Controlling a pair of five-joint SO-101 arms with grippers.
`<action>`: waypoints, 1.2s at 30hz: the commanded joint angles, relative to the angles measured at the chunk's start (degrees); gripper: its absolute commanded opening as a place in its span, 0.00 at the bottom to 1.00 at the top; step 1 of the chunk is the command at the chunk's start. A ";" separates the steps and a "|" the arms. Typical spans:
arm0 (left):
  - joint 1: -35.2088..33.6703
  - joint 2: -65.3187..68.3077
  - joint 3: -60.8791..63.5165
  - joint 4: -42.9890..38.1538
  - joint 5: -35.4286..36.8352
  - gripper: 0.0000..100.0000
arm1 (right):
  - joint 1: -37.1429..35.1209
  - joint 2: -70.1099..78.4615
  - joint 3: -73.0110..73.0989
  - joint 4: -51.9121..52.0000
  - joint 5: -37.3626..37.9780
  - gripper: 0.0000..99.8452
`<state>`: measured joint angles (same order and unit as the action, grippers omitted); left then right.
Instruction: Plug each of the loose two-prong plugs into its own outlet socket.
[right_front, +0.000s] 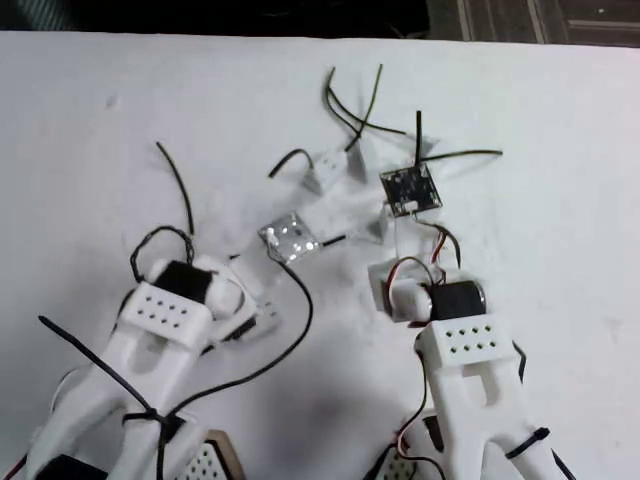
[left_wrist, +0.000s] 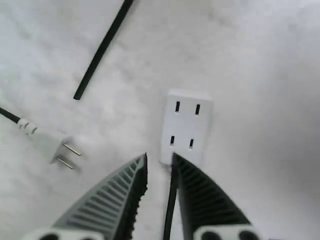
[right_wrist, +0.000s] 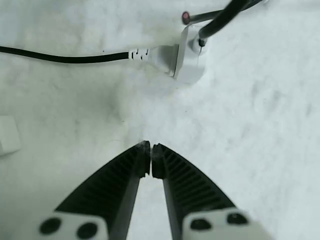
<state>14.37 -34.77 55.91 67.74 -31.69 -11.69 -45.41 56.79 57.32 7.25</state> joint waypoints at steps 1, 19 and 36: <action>0.48 -1.89 -1.67 2.46 0.79 0.27 | 0.57 -1.27 -0.18 -0.66 0.44 0.02; 1.01 21.58 -9.05 -5.71 0.35 0.23 | 0.57 -1.27 -0.18 -0.57 0.44 0.02; 3.12 24.04 -13.19 -9.41 8.44 0.16 | 0.57 -1.27 -0.18 -0.57 0.44 0.02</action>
<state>16.92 -10.59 45.63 59.21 -25.27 -11.69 -45.41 56.79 57.32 7.25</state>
